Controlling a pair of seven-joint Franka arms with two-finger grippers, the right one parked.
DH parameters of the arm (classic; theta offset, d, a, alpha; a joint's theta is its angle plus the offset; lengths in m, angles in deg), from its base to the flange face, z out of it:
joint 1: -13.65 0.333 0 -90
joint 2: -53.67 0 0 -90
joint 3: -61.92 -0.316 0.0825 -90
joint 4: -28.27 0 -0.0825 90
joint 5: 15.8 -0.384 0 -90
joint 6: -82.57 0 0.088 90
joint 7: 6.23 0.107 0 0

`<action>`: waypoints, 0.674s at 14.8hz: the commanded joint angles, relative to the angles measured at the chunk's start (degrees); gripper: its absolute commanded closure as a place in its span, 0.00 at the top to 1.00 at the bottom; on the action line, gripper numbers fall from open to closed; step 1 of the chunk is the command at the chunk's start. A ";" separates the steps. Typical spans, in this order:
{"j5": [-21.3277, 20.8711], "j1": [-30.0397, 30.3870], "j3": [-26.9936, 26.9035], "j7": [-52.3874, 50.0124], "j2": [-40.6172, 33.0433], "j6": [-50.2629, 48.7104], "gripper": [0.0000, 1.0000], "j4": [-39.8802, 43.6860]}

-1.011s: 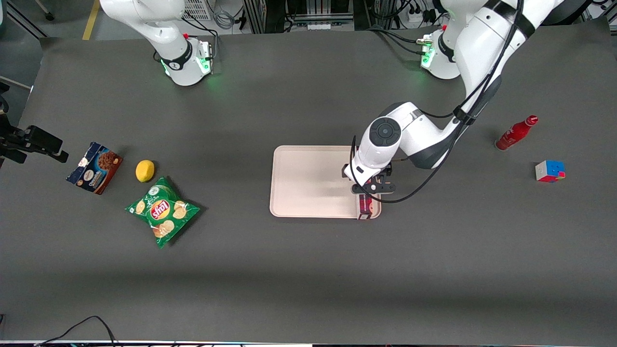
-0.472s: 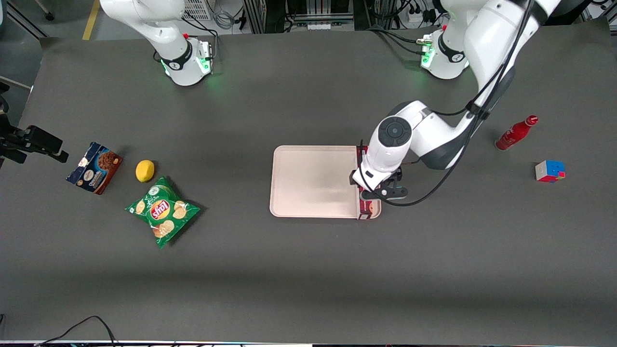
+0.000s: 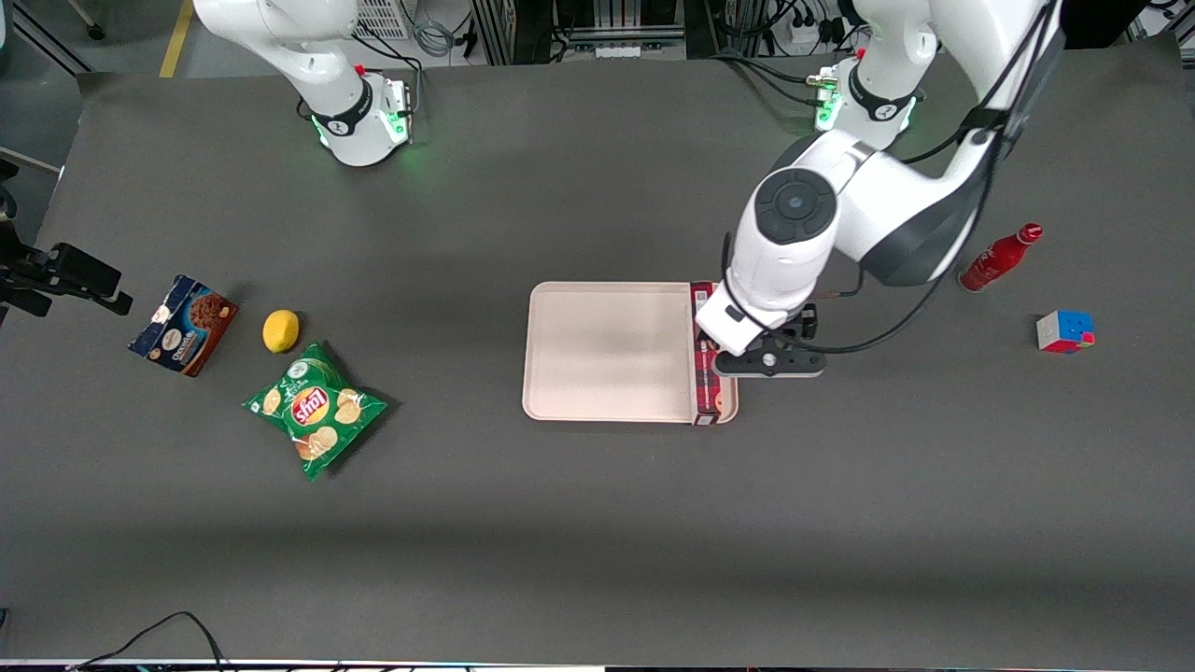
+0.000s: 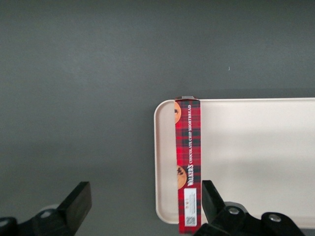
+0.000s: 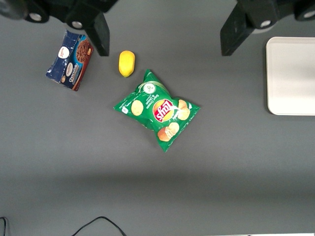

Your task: Place red cookie box on tray

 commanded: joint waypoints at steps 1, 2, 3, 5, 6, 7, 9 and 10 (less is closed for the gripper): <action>2.32 -0.04 -1.14 8.20 -4.25 -7.95 1.00 5.44; 3.97 -0.04 -2.63 9.17 -5.74 -9.70 1.00 5.98; 5.90 -0.04 -4.64 12.39 -7.93 -10.68 1.00 6.07; 8.11 -0.12 -10.35 24.06 -12.50 -12.08 1.00 5.54; 8.55 -0.47 -13.33 28.03 -14.09 -13.22 1.00 5.45; 8.82 -1.17 -16.58 30.25 -15.84 -14.54 1.00 5.28; 8.82 -2.49 -22.47 32.01 -18.84 -14.21 1.00 3.01; 8.91 -2.50 -24.50 35.51 -19.81 -13.07 1.00 1.69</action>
